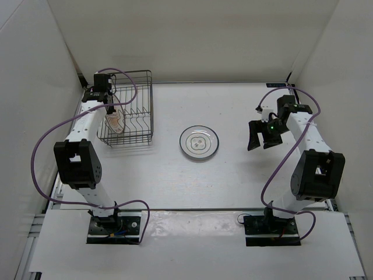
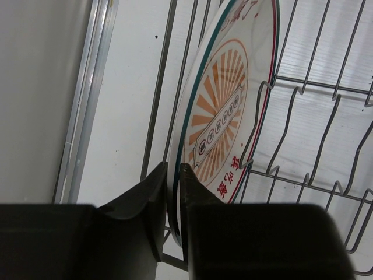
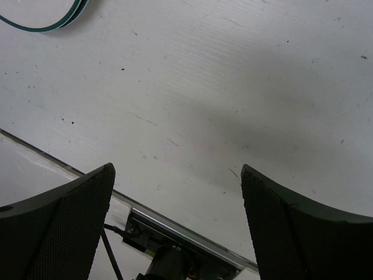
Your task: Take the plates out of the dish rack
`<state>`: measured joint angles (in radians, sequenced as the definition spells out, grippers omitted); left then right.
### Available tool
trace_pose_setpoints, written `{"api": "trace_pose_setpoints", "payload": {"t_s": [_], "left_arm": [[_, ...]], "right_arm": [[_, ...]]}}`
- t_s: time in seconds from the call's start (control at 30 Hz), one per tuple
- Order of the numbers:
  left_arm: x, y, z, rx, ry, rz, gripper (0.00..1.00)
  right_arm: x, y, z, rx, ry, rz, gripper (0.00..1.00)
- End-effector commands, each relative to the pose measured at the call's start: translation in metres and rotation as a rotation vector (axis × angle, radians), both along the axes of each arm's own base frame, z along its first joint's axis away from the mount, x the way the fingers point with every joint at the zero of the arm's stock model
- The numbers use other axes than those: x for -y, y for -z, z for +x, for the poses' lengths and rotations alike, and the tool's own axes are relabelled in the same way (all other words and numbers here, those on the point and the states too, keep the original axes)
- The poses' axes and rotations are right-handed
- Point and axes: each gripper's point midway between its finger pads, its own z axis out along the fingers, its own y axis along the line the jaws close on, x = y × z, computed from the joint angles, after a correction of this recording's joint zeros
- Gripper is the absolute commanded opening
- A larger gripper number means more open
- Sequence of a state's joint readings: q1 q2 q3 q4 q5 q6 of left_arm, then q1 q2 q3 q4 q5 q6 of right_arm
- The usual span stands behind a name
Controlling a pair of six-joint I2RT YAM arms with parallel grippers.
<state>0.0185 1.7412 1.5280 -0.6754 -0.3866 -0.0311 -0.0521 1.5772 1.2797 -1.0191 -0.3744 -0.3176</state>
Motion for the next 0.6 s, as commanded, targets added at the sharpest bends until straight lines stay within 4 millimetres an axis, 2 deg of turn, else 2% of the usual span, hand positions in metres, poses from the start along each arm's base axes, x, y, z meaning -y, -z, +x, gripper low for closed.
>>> {"api": "trace_pose_setpoints", "payload": {"t_s": [0.0, 0.17, 0.3, 0.37, 0.4, 0.57], "left_arm": [[-0.005, -0.018, 0.002, 0.061, -0.028, 0.014, 0.24], [-0.004, -0.025, 0.002, 0.087, -0.034, 0.0, 0.16], [-0.004, -0.041, 0.004, 0.131, -0.035, 0.0, 0.08], [-0.003, -0.051, 0.005, 0.158, -0.032, 0.0, 0.07], [-0.004, -0.056, 0.008, 0.175, -0.023, 0.002, 0.07], [-0.007, -0.083, 0.006, 0.237, 0.013, 0.058, 0.05]], "right_arm": [[0.0, -0.008, -0.003, 0.026, -0.007, 0.009, 0.9], [-0.001, -0.008, -0.003, 0.021, -0.007, 0.014, 0.9], [-0.001, -0.007, -0.005, 0.011, -0.005, 0.014, 0.9], [-0.002, -0.007, 0.001, 0.034, -0.007, 0.016, 0.9], [-0.002, -0.006, -0.004, 0.013, -0.011, 0.02, 0.9], [-0.003, -0.008, -0.003, 0.017, -0.009, 0.026, 0.9]]}}
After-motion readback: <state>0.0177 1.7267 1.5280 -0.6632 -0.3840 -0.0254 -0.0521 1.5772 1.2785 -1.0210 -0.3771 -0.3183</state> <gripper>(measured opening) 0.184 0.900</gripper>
